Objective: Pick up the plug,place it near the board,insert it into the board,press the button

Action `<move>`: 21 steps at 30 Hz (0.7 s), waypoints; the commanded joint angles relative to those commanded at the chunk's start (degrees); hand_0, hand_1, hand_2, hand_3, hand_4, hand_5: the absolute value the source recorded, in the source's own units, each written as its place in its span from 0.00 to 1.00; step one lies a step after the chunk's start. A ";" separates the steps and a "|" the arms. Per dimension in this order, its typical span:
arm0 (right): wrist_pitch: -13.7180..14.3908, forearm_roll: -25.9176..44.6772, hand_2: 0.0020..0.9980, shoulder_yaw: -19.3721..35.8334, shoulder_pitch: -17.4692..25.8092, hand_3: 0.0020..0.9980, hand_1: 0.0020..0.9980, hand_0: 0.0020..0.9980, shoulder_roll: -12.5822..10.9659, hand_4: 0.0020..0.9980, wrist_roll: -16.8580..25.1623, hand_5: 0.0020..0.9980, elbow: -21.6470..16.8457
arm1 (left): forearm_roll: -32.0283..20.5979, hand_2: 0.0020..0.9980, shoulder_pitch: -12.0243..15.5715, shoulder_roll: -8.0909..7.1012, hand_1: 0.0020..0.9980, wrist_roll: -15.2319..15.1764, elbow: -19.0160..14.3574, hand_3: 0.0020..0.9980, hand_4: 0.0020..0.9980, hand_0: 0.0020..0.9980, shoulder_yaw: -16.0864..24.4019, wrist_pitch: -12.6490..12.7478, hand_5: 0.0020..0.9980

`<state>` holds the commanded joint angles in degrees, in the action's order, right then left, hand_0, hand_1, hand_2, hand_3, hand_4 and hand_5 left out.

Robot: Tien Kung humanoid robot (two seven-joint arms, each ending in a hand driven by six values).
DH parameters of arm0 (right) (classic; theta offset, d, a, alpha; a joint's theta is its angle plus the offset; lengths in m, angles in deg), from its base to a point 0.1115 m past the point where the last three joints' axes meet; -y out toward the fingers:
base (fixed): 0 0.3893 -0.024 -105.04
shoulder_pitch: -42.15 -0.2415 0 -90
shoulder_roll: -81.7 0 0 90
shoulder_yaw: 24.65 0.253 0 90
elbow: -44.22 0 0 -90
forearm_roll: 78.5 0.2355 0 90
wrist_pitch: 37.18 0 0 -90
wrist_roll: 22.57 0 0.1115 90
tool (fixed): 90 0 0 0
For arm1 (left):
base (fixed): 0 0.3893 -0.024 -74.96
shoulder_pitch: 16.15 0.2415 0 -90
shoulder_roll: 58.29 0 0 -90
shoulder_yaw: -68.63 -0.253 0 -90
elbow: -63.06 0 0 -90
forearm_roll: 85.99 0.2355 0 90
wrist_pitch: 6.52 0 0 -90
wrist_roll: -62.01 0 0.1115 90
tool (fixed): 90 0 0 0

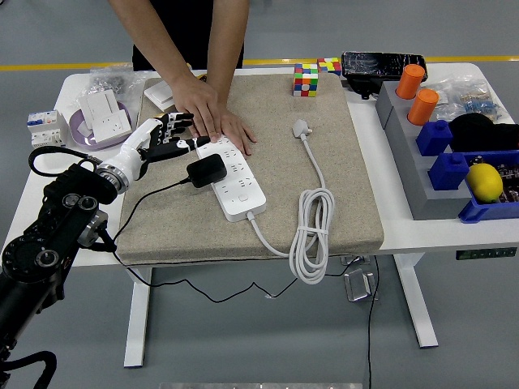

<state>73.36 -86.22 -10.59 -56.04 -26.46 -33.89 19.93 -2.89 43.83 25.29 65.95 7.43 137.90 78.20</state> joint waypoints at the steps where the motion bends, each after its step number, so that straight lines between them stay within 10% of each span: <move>1: 0.00 0.03 0.77 -0.02 0.02 0.81 0.81 0.89 -0.01 1.00 0.01 1.00 0.01 | 2.08 0.75 -0.08 0.03 0.83 -0.10 0.08 0.70 1.00 0.79 -0.29 0.13 0.39; 17: 0.01 0.06 0.77 0.07 -0.18 0.81 0.81 0.89 -0.14 1.00 0.03 1.00 0.02 | 24.34 0.70 -3.04 0.73 0.77 -0.56 4.04 0.61 1.00 0.73 -7.21 2.37 0.36; 18: 0.01 0.09 0.77 0.06 -0.14 0.81 0.81 0.89 -0.16 1.00 0.04 1.00 0.03 | 25.21 0.74 -3.27 0.88 0.78 -0.56 4.58 0.76 1.00 0.74 -7.64 2.23 0.38; 21: -0.01 0.11 0.77 -0.01 -0.11 0.81 0.81 0.89 -0.16 1.00 0.03 1.00 0.05 | 25.52 0.74 -3.65 1.16 0.78 -0.57 5.24 0.76 1.00 0.74 -7.90 2.10 0.38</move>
<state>73.35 -86.11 -10.60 -56.14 -26.62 -33.86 19.98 22.63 40.18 26.45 65.38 12.67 130.00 80.29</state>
